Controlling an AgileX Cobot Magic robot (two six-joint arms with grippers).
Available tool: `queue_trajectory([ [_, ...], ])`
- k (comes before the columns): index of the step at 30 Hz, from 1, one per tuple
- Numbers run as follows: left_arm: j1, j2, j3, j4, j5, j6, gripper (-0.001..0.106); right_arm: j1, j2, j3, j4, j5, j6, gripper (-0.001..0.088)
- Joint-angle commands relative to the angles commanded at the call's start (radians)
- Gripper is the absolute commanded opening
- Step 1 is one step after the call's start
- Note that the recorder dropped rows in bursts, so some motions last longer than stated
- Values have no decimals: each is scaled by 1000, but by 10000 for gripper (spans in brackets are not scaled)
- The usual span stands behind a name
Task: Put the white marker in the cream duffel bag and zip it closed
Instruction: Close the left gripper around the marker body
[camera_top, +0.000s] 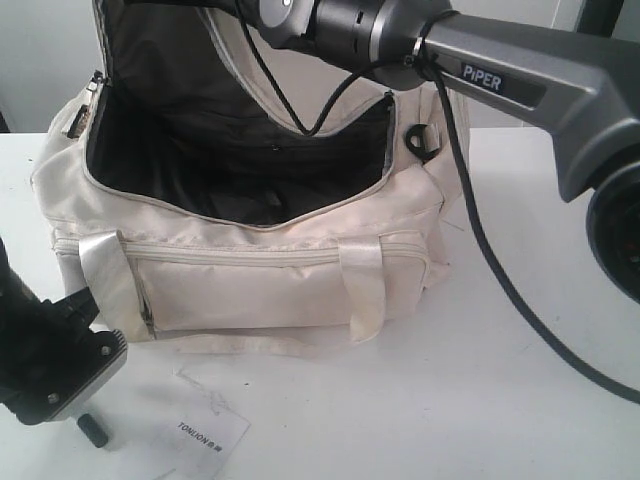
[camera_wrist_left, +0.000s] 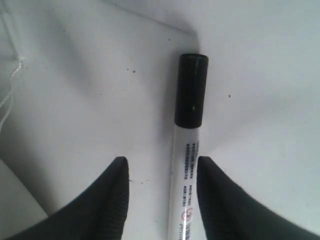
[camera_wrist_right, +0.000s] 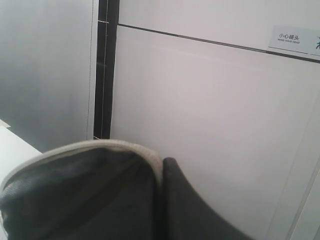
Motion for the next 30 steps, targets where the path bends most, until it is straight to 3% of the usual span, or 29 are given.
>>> queue_trajectory([
  [30,0,82,0,0,-15,-2,483,0,0,0,0,0,0,0],
])
